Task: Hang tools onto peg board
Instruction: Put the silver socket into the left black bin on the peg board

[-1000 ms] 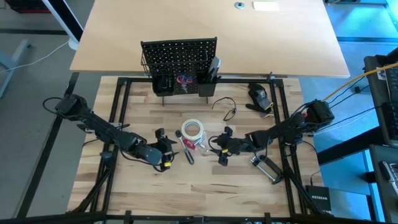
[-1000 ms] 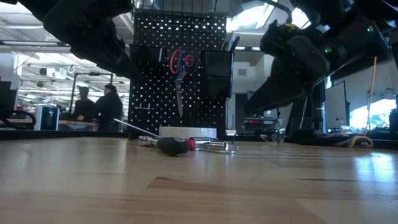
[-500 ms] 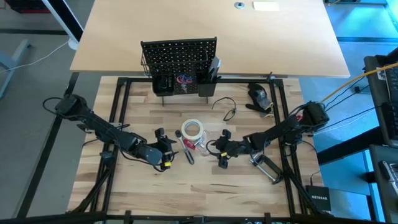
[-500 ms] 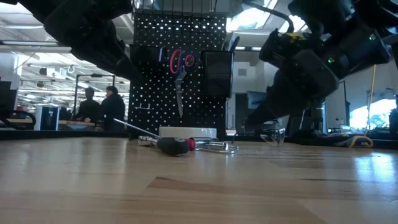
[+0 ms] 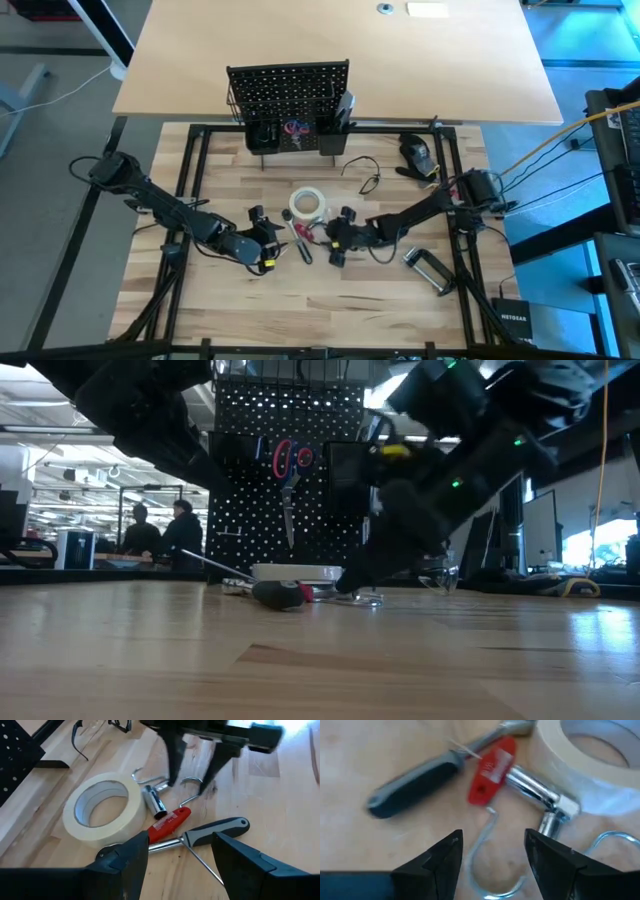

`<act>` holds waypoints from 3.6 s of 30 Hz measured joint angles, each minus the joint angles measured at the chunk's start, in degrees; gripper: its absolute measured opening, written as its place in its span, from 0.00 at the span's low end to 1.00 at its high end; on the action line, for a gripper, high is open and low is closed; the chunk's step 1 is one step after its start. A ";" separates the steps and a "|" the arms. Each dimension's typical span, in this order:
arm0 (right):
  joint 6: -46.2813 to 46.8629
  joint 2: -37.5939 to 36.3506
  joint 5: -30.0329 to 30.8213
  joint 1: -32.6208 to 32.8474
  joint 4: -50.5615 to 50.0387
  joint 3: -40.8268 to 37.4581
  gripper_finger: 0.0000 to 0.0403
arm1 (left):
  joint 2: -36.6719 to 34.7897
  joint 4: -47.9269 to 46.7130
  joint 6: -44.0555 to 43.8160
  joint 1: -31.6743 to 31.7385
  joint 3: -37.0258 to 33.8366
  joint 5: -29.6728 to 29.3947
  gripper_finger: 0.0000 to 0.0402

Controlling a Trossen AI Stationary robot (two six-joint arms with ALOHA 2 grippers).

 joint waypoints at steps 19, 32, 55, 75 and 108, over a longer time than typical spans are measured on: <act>-0.30 -9.07 6.47 -1.75 -10.57 1.42 0.54 | -0.04 -0.15 -1.20 0.00 0.00 0.00 0.51; -10.62 -6.53 -1.30 -2.68 -19.25 1.32 0.54 | -0.04 -0.50 -1.21 0.00 0.00 0.02 0.51; -13.98 -7.69 -3.78 -3.20 -16.09 -2.39 0.14 | -0.04 -0.91 -1.64 0.00 0.00 0.02 0.51; -15.09 -18.54 3.30 0.14 -9.77 -2.30 0.15 | -0.31 5.42 -1.77 -3.99 -4.35 -4.62 0.51; -23.80 2.25 6.01 -14.16 16.26 31.56 0.15 | -9.90 10.29 -0.33 -5.19 -11.04 -7.30 0.51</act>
